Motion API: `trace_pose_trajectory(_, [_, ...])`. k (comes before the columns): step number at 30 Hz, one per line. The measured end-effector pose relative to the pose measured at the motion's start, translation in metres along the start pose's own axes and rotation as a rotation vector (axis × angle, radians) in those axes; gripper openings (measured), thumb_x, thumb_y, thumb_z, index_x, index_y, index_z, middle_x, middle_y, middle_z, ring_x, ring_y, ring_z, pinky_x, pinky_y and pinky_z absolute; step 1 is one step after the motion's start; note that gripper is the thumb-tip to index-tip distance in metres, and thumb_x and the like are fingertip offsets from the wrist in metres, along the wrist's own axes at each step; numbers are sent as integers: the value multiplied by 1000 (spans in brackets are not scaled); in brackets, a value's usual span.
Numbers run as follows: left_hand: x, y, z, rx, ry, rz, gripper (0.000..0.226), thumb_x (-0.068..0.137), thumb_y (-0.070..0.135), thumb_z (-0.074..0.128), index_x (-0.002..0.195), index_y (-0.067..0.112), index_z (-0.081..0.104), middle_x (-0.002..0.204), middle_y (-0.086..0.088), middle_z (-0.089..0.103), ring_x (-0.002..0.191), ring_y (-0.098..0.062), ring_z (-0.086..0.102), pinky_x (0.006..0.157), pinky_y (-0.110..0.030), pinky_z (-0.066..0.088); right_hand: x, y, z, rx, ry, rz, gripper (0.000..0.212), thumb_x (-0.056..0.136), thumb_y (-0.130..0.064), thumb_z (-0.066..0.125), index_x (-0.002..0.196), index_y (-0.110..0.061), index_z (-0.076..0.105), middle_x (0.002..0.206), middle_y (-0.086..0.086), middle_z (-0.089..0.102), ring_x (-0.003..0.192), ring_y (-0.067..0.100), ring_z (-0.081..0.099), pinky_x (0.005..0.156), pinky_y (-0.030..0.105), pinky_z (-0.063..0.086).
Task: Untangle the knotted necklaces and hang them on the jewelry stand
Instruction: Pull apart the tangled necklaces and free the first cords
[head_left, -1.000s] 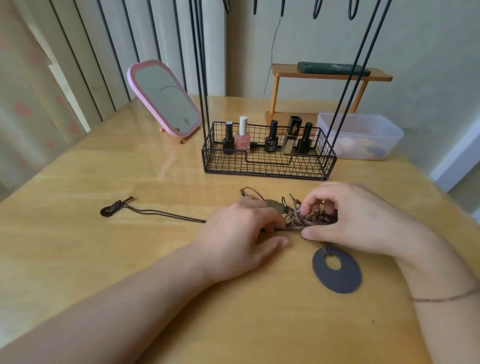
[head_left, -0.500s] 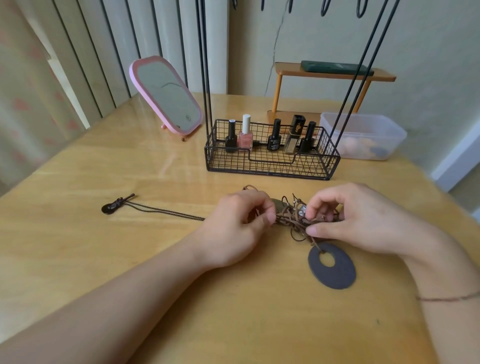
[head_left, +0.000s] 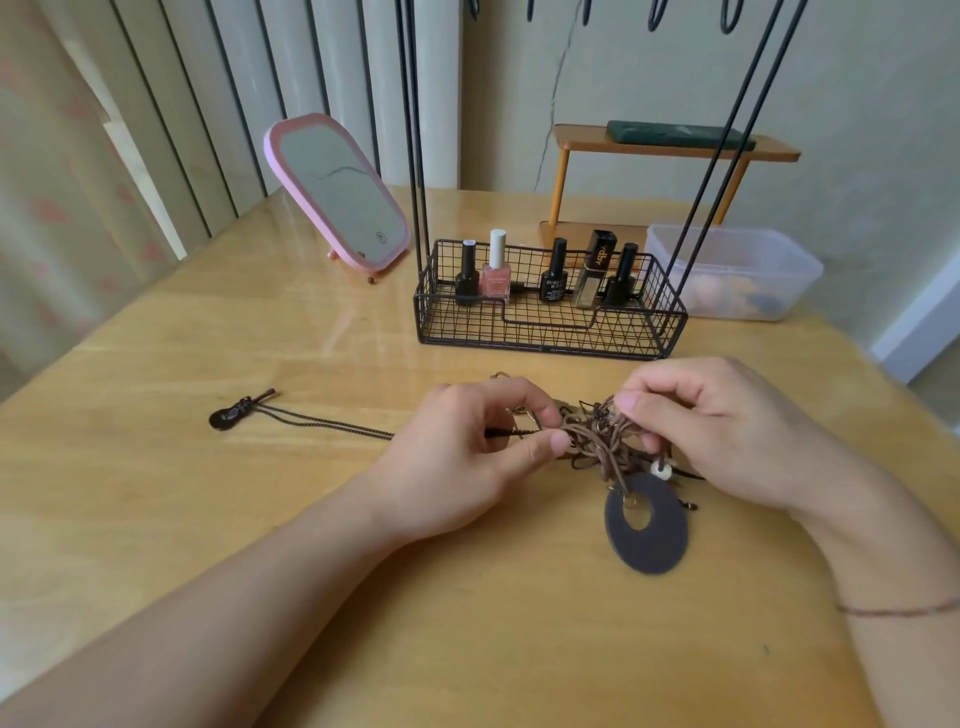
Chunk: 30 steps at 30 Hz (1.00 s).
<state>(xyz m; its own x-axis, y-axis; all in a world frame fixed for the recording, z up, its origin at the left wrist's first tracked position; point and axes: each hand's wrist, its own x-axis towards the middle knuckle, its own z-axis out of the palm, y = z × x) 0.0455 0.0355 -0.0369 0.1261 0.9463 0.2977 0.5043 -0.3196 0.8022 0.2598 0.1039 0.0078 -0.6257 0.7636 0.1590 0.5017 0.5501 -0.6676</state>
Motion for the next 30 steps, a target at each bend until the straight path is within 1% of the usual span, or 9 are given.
trace_pose_trajectory(3, [0, -3, 2, -32, 1, 19, 18, 90, 45, 66, 90, 26, 66, 55, 11, 37, 52, -9, 29, 51, -24, 27, 0, 3, 1, 26, 11, -43, 36, 98, -25, 57, 64, -20, 65, 58, -6, 60, 53, 4, 51, 52, 14, 37])
trace_pose_trajectory(6, [2, -2, 4, -46, 67, 34, 20, 93, 46, 63, 92, 26, 64, 61, 6, 48, 55, -13, 40, 53, -28, 34, 1, 3, 4, 12, 10, -86, 30, 95, -36, 53, 68, -27, 64, 62, -8, 63, 59, 11, 56, 59, 30, 47])
trace_pose_trajectory(9, [4, -1, 4, -26, 142, 58, 15, 94, 40, 59, 92, 26, 66, 76, 10, 57, 65, -6, 50, 59, -21, 38, 0, 3, 6, -5, 18, -117, 25, 91, -42, 52, 73, -31, 65, 67, -10, 66, 68, 14, 62, 68, 33, 50])
trace_pose_trajectory(13, [3, 0, 3, 12, 159, 72, 11, 90, 34, 70, 99, 29, 70, 94, 9, 56, 79, -3, 52, 66, -16, 41, 1, 2, 10, 7, 18, -142, 25, 94, -42, 54, 77, -29, 68, 74, -10, 68, 71, 17, 64, 69, 43, 53])
trace_pose_trajectory(15, [3, -1, 3, -24, 164, 77, 16, 87, 31, 75, 103, 30, 71, 98, 10, 54, 79, -3, 52, 65, -15, 42, 1, 3, 12, 23, 6, -151, 22, 98, -32, 58, 81, -28, 71, 76, -10, 69, 75, 15, 65, 70, 38, 53])
trace_pose_trajectory(17, [4, 0, 2, -32, 147, 78, 15, 85, 32, 75, 100, 29, 73, 97, 10, 55, 79, -5, 53, 66, -14, 42, 1, 1, 12, 32, 1, -169, 18, 98, -22, 60, 87, -27, 73, 79, -11, 70, 79, 11, 66, 70, 28, 53])
trace_pose_trajectory(20, [6, 1, 2, -94, 133, 83, 11, 85, 30, 72, 93, 23, 76, 92, 6, 63, 84, -7, 57, 71, -12, 40, 1, 0, 12, 20, 26, -202, 17, 97, -17, 61, 90, -27, 73, 81, -15, 70, 80, 8, 65, 68, 19, 49])
trace_pose_trajectory(26, [6, 2, 2, -76, 155, 138, 4, 81, 24, 76, 83, 21, 75, 82, 10, 64, 81, -4, 57, 76, -11, 38, 2, -1, 16, 0, 42, -224, 19, 98, -19, 61, 89, -34, 69, 80, -17, 68, 79, 7, 66, 68, 15, 48])
trace_pose_trajectory(30, [7, 2, 1, -133, 143, 116, 6, 79, 16, 75, 77, 22, 73, 80, 11, 64, 78, -1, 57, 75, -10, 39, 3, 0, 19, 9, 42, -231, 18, 96, -20, 62, 90, -35, 69, 79, -15, 68, 76, 9, 66, 67, 20, 51])
